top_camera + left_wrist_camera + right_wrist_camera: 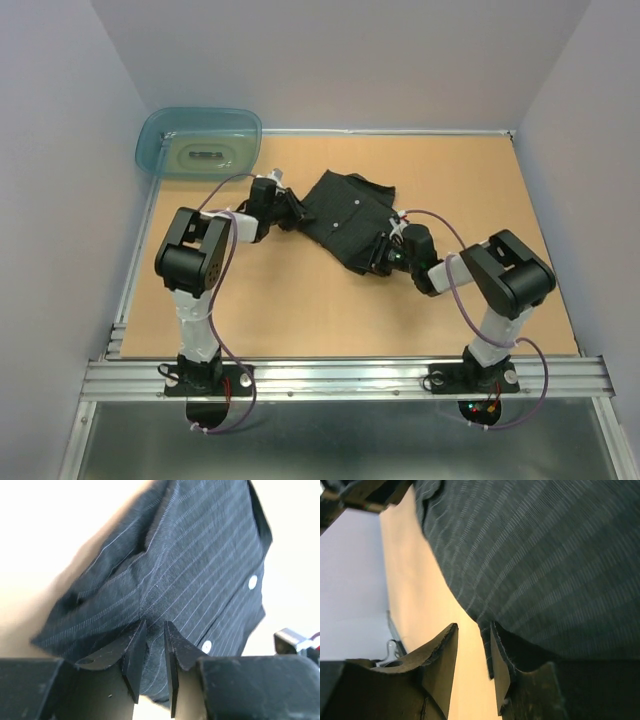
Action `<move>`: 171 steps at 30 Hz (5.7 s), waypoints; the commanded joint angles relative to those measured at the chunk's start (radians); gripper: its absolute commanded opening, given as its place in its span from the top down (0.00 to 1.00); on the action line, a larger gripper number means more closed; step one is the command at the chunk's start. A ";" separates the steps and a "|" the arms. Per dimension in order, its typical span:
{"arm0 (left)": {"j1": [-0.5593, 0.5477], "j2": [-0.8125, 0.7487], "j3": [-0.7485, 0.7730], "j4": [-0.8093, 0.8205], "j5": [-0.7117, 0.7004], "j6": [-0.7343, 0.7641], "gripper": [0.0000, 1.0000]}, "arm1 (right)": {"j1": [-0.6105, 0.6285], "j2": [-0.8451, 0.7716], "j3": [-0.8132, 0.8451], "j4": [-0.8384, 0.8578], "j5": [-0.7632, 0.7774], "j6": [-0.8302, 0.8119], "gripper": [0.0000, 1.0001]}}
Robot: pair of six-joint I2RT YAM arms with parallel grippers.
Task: Fold and stack the long sleeve shirts
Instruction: Fold the shirt
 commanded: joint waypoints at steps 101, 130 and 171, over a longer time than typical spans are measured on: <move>-0.321 -0.553 -0.234 -0.555 -0.439 0.354 0.39 | 0.082 -0.057 0.773 -1.137 0.395 -1.207 0.36; -0.331 -0.495 -0.281 -0.503 -0.443 0.212 0.40 | 0.217 -0.083 0.422 -0.711 0.777 -0.971 0.98; -0.329 -0.472 -0.258 -0.464 -0.434 0.184 0.41 | 0.085 -0.096 0.486 -0.763 0.386 -0.758 0.93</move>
